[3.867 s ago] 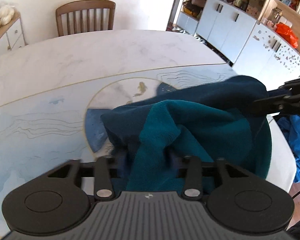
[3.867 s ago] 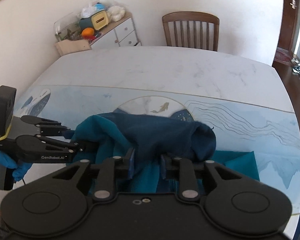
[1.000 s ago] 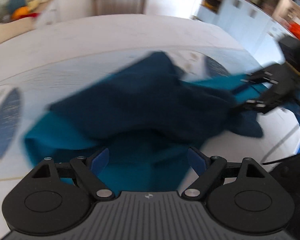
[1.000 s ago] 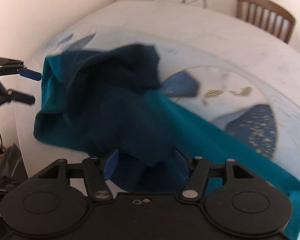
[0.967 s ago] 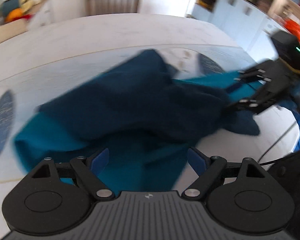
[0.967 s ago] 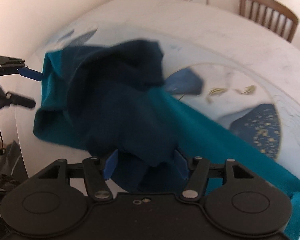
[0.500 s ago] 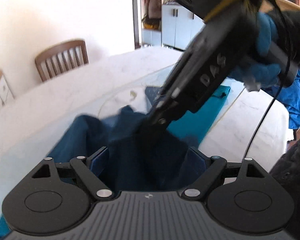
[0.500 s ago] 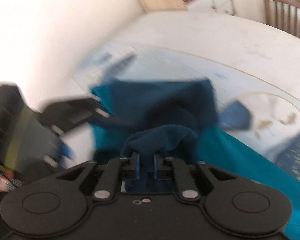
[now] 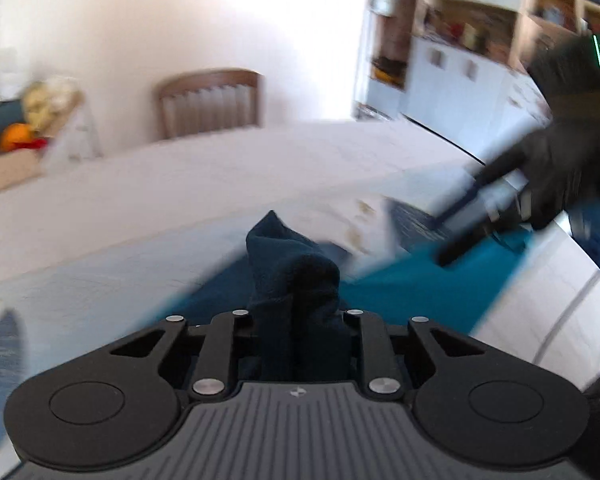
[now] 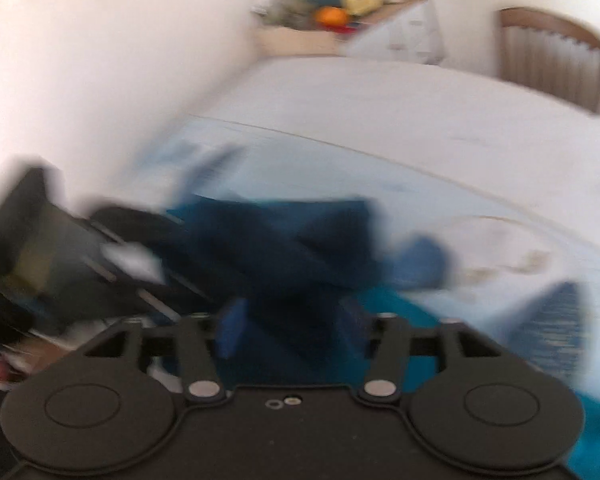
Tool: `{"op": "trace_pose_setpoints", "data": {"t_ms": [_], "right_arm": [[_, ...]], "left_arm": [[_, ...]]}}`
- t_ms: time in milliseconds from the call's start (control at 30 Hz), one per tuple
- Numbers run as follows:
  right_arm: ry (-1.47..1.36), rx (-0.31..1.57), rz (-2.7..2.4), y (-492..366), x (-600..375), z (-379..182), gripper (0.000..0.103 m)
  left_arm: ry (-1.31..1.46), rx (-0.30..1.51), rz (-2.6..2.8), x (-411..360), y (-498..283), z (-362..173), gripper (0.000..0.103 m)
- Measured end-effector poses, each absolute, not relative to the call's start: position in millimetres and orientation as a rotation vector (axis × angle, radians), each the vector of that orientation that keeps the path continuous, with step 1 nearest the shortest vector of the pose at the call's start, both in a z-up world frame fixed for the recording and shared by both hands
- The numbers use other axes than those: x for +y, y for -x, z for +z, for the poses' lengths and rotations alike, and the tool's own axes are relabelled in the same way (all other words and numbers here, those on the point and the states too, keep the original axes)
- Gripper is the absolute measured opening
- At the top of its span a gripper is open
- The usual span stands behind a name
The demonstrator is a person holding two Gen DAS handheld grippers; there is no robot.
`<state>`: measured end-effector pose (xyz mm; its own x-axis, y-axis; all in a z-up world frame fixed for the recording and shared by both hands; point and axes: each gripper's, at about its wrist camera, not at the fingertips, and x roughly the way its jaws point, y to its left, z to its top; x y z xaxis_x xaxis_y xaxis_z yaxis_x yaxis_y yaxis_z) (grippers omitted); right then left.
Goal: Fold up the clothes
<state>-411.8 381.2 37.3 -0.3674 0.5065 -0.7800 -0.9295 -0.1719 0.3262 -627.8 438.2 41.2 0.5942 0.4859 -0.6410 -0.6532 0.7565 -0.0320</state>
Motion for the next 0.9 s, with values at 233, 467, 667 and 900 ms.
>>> {"op": "trace_pose_setpoints", "data": {"t_ms": [233, 467, 667, 900], "right_arm": [[0.786, 0.980, 1.469, 386.9, 386.3, -24.3, 0.103], [0.916, 0.918, 1.478, 399.8, 391.4, -50.4, 0.103], [0.984, 0.861, 1.506, 416.3, 390.7, -53.0, 0.103], [0.998, 0.807, 1.452, 419.5, 390.5, -42.4, 0.103]], "left_arm": [[0.222, 0.598, 1.042, 516.4, 716.5, 87.9, 0.021], [0.225, 0.652, 1.345, 584.3, 775.1, 91.7, 0.021], [0.296, 0.696, 1.453, 610.1, 803.9, 69.9, 0.021], [0.308, 0.720, 1.426, 612.2, 802.0, 57.2, 0.021]]}}
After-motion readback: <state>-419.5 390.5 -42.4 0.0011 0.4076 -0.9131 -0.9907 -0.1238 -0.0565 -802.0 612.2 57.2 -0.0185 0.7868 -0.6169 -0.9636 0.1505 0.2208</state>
